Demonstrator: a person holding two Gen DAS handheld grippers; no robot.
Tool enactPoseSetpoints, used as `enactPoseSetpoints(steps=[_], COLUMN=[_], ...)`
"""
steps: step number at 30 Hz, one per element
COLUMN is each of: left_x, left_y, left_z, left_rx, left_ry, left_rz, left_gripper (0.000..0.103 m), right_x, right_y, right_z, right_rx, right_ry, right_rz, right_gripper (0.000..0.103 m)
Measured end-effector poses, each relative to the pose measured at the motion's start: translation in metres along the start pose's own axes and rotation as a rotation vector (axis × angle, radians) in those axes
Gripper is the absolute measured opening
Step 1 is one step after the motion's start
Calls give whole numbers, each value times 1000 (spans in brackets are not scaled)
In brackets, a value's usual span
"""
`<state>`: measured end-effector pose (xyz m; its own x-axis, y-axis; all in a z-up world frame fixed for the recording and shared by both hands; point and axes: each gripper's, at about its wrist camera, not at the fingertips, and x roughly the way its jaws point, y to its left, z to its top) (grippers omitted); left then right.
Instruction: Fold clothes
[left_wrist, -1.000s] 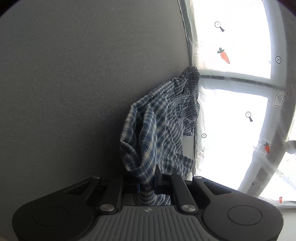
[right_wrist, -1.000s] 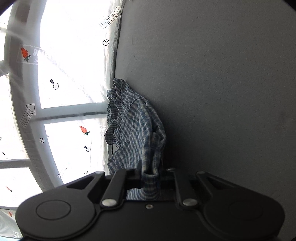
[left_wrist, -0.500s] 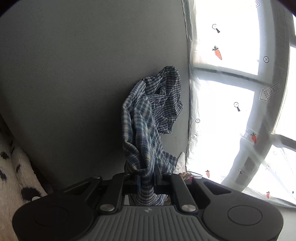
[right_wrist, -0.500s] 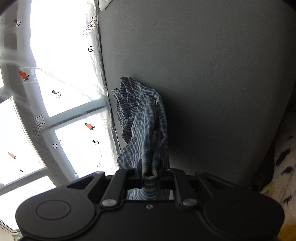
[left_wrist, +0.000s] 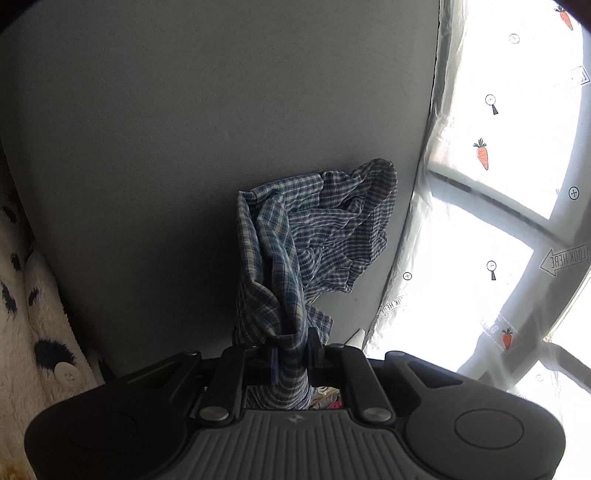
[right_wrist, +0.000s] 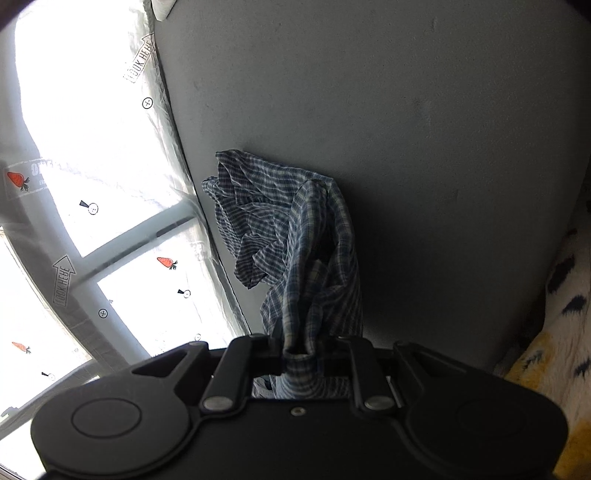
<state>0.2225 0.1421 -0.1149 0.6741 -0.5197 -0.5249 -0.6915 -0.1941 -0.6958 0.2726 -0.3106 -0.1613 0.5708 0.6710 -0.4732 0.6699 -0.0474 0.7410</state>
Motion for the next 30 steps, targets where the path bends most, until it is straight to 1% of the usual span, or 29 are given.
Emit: enactPoseSetpoints(steps=[5, 16, 20, 24, 25, 26, 30], left_x=[18, 60, 78, 104, 112, 120, 153], left_y=[-18, -64, -82, -100, -104, -109, -127], left_z=[7, 28, 39, 54, 58, 63, 84], left_rx=[-21, -40, -33, -49, -53, -59, -89], left_ry=[2, 29, 41, 43, 43, 41, 33], left_rz=[-24, -64, -63, -49, -45, -39, -19], left_gripper=[17, 18, 18, 18, 18, 18, 18], right_x=[10, 43, 63, 83, 88, 96, 127], right_y=[8, 42, 55, 68, 71, 75, 92], right_z=[7, 26, 39, 52, 55, 61, 85], right_rx=[24, 31, 46, 62, 67, 80, 120], right_ry=[5, 1, -2, -6, -7, -10, -30], right_rz=[17, 67, 71, 76, 77, 75, 58], right_gripper=[19, 19, 19, 19, 21, 22, 23])
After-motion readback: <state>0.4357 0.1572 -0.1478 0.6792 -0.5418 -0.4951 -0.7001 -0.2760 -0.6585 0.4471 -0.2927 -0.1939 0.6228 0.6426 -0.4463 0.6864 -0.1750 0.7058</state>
